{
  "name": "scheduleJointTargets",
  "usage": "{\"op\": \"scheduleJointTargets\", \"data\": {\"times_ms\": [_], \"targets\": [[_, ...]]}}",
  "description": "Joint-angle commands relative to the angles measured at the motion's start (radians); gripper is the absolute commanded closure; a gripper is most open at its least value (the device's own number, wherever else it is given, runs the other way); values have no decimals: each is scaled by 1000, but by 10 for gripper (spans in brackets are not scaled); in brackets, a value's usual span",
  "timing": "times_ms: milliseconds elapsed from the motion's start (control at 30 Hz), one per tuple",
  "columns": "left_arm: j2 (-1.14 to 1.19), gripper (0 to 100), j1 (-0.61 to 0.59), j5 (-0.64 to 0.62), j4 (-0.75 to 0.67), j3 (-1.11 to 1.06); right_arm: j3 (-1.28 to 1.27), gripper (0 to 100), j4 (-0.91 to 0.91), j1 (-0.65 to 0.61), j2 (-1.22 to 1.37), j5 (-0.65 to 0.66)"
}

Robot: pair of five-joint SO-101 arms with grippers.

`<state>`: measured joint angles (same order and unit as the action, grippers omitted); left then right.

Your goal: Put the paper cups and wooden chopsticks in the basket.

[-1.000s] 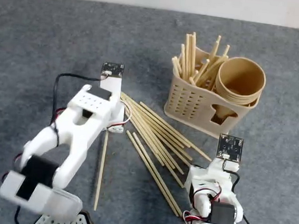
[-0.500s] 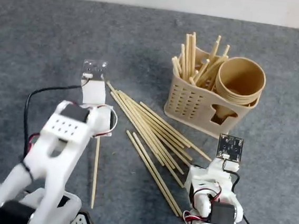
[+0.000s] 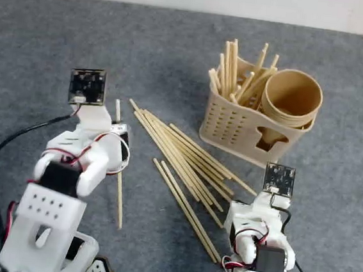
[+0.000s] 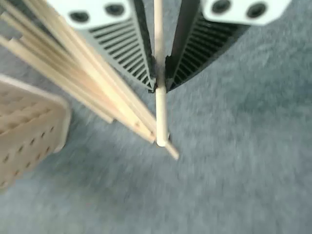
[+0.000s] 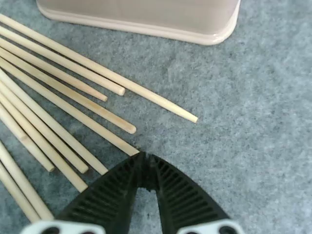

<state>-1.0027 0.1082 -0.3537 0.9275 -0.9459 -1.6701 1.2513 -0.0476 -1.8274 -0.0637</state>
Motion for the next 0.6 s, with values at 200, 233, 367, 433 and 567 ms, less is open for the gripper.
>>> {"op": "scheduleJointTargets", "data": {"times_ms": [200,233,367,433,567], "targets": [[-234,995,47,5,-120,15,-133,994,4,8,-13,0],[-252,995,64,5,-133,15,-133,994,4,8,-13,0],[-306,995,120,5,-187,15,-133,994,4,8,-13,0],[-325,995,147,8,-221,15,-133,994,4,8,-13,0],[-341,995,199,86,-305,15,-133,994,4,8,-13,0]]}}
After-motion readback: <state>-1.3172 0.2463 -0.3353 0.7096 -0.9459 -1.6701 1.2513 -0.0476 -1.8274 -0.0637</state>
